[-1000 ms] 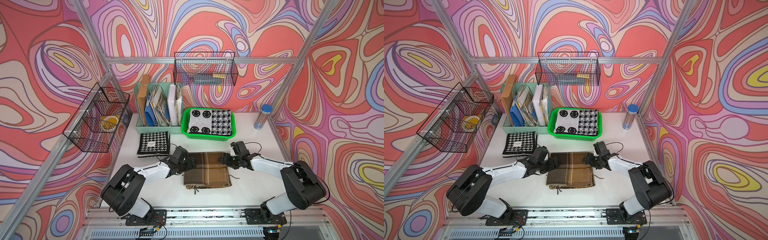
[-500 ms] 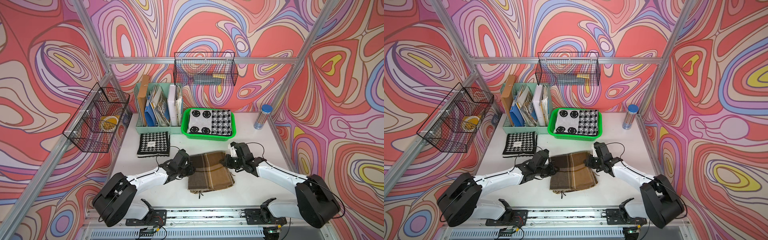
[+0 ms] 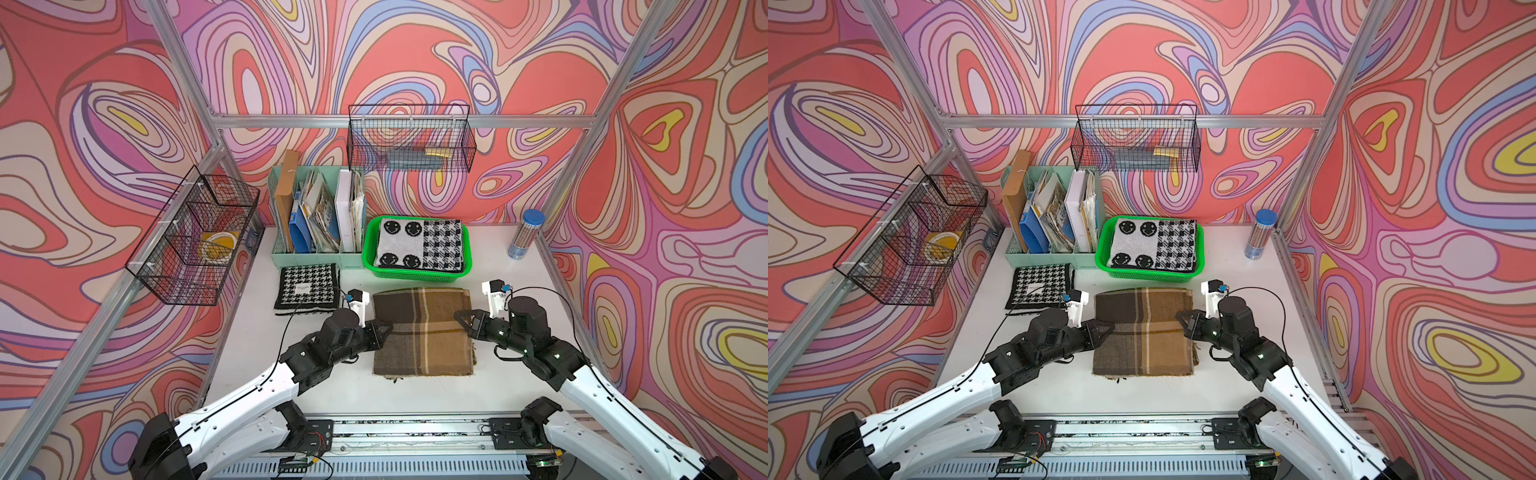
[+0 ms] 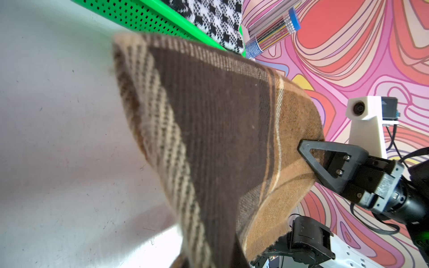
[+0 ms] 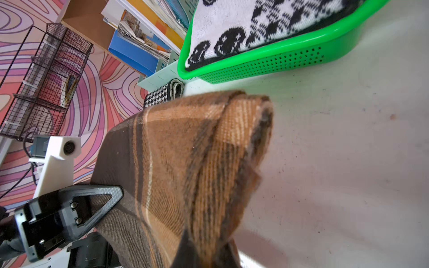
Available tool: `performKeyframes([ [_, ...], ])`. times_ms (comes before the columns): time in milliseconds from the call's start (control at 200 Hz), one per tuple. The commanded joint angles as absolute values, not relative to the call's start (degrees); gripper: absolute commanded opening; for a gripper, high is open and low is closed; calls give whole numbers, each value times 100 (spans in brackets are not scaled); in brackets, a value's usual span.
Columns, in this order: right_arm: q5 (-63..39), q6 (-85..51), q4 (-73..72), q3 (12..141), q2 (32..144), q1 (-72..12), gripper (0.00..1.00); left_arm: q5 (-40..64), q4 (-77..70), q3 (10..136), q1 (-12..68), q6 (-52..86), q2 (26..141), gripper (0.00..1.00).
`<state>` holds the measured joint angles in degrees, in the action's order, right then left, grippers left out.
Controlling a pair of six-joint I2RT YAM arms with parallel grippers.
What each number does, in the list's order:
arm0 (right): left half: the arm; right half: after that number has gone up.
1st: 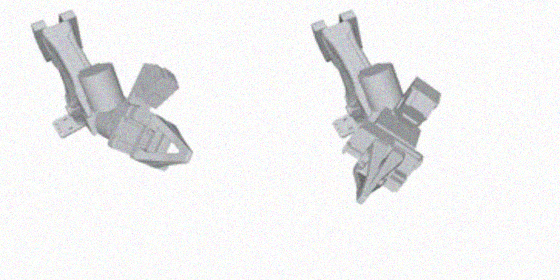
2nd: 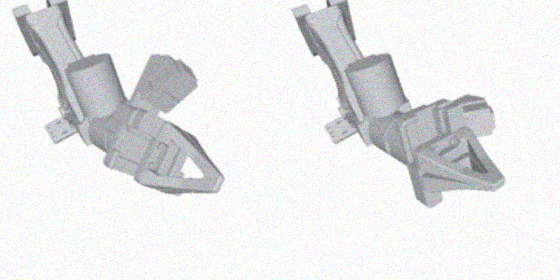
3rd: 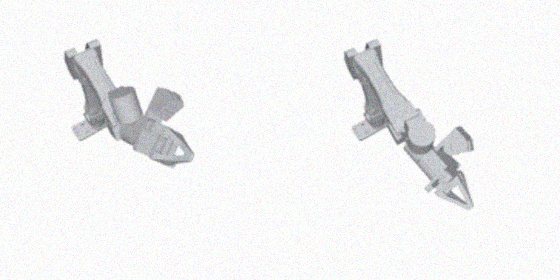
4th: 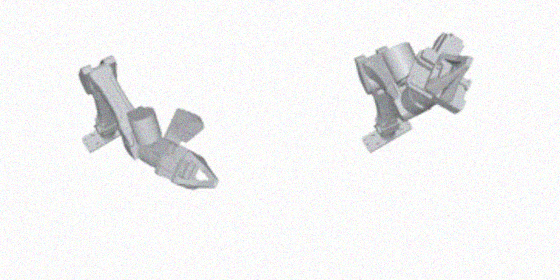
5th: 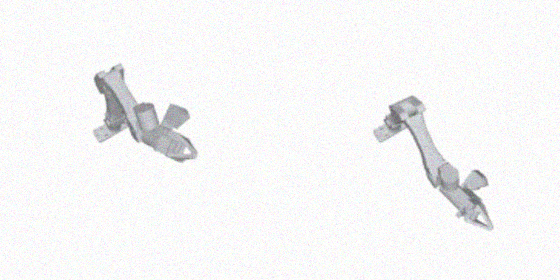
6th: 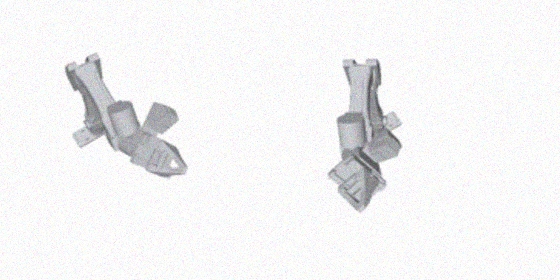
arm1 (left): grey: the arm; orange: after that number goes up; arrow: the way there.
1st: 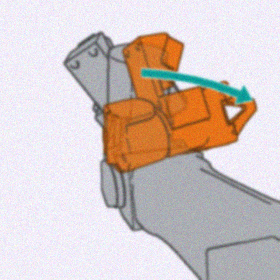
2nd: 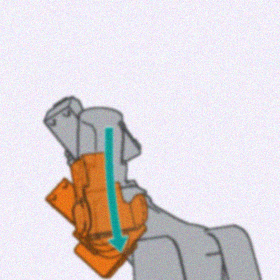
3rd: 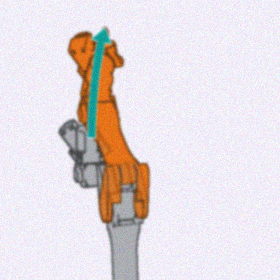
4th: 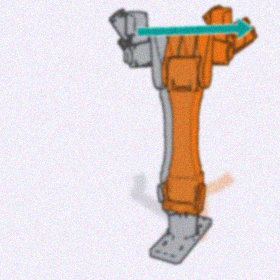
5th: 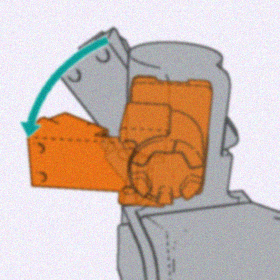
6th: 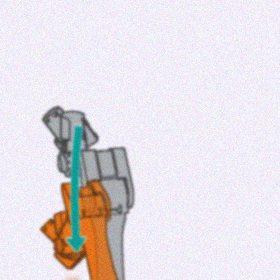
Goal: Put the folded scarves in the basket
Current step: Pick up the scarf at the center of the board, then place the scarf in the basket.
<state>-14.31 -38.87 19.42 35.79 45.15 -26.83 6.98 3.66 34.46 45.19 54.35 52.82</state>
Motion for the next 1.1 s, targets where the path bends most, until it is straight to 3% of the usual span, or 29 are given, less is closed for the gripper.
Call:
performKeyframes([
  [0,-633,-3846,2259,4100,4688,-2680,0,187,907,4172,4527,5062,5484,0],
  [195,214,-3757,2432,4877,5600,-2679,0,-274,1157,5233,4454,4605,6354,0],
  [531,885,-3224,2072,6272,7297,-2554,0,510,885,6856,3465,4207,8220,0],
  [1096,-326,-3036,1260,7968,9605,-1542,0,726,1299,9369,2734,3757,10605,0],
])
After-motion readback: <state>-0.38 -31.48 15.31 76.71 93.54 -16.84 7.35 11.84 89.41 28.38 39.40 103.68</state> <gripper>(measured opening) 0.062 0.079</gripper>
